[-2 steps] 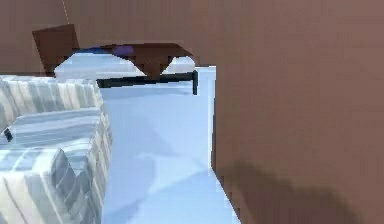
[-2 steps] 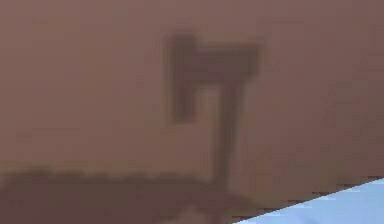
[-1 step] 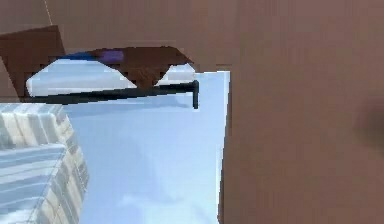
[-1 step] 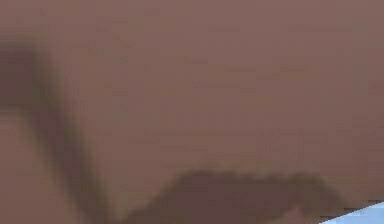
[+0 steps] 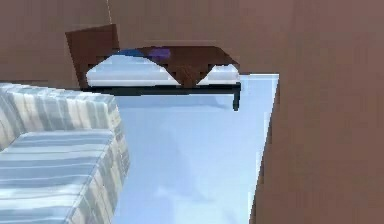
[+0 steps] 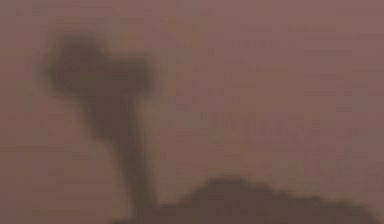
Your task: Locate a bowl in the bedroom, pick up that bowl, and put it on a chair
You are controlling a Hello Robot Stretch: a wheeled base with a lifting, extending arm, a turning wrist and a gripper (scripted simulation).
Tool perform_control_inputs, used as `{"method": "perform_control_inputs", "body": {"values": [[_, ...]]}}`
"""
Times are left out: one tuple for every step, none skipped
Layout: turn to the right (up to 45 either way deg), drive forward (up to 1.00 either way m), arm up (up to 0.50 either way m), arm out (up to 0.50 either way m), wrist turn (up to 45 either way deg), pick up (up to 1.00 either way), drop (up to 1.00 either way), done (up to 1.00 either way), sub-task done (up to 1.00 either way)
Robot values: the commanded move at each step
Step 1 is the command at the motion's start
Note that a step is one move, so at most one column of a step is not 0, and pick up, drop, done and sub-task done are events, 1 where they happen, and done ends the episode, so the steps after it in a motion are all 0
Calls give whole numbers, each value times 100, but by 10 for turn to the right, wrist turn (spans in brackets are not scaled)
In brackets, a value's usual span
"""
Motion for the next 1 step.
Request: {"method": "perform_control_inputs", "body": {"values": [[0, 100, 0, 0, 0, 0, 0, 0, 0]]}}
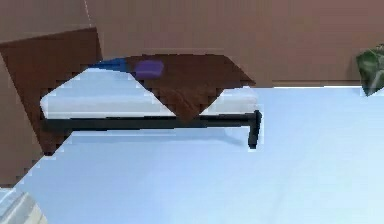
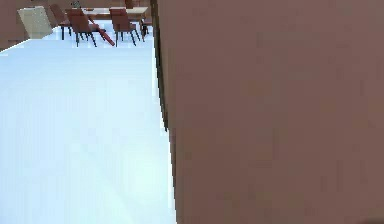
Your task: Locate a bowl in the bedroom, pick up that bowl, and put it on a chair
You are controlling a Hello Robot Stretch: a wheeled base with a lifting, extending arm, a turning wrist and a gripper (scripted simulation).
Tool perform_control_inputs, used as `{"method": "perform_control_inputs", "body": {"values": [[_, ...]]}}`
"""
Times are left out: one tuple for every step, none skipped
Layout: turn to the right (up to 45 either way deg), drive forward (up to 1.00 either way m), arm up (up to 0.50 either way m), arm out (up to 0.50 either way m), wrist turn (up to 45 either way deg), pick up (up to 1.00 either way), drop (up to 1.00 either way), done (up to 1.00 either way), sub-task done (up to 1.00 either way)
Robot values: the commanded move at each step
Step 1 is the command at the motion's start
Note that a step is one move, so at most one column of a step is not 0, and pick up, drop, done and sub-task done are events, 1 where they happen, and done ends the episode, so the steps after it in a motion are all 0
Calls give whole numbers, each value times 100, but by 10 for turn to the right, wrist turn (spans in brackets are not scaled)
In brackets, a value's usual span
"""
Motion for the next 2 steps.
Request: {"method": "perform_control_inputs", "body": {"values": [[-120, 0, 0, 0, 0, 0, 0, 0, 0], [0, 20, 0, 0, 0, 0, 0, 0, 0]]}}
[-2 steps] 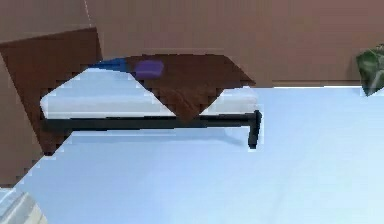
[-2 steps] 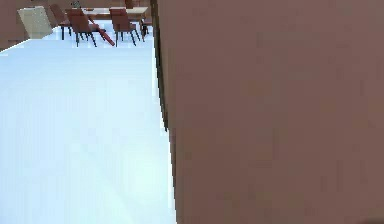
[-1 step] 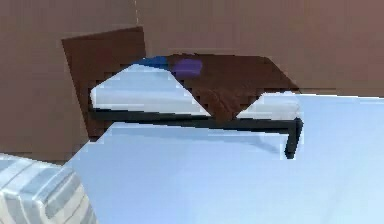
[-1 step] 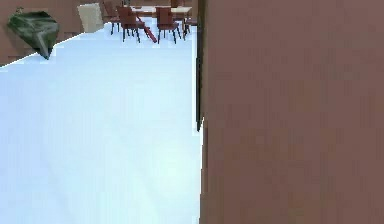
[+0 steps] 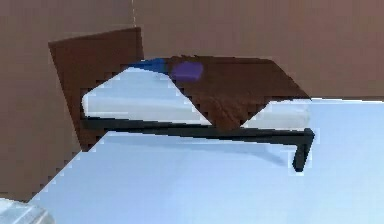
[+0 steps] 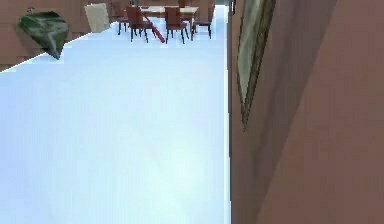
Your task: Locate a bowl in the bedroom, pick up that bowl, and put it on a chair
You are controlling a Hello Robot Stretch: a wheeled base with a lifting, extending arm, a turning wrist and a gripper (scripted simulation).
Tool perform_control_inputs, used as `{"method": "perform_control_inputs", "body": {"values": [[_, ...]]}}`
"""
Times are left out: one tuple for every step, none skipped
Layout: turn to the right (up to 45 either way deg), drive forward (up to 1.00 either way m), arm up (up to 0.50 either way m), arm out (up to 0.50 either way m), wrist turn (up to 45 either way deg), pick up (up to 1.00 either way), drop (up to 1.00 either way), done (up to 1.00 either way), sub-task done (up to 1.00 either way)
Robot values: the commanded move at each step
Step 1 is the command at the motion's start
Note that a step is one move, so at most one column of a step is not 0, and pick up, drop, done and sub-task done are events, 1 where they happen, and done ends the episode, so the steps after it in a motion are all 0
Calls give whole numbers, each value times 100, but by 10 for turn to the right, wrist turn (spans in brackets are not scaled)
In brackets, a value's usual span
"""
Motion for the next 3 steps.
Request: {"method": "perform_control_inputs", "body": {"values": [[450, 0, 0, 0, 0, 0, 0, 0, 0], [60, 0, 0, 0, 0, 0, 0, 0, 0], [0, 40, 0, 0, 0, 0, 0, 0, 0]]}}
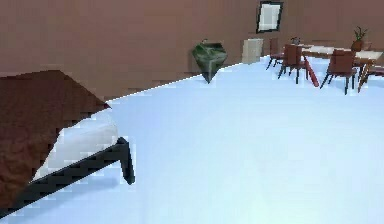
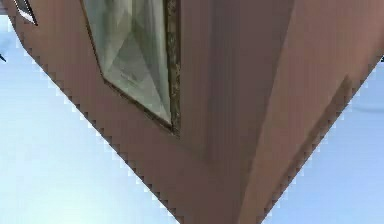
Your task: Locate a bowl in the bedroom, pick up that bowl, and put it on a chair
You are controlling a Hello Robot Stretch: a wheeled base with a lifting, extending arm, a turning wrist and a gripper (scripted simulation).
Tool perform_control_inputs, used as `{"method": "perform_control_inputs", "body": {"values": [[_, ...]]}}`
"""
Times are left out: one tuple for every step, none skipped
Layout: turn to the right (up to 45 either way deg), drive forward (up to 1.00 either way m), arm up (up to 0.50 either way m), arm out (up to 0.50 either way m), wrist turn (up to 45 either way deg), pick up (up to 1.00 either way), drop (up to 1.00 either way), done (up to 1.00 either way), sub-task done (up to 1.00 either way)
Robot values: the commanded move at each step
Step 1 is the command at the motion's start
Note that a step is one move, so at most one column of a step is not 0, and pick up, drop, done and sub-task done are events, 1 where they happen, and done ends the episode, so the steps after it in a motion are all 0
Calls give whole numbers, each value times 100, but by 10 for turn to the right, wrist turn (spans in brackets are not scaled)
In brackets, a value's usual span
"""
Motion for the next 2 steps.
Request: {"method": "perform_control_inputs", "body": {"values": [[300, 0, 0, 0, 0, 0, 0, 0, 0], [0, 100, 0, 0, 0, 0, 0, 0, 0]]}}
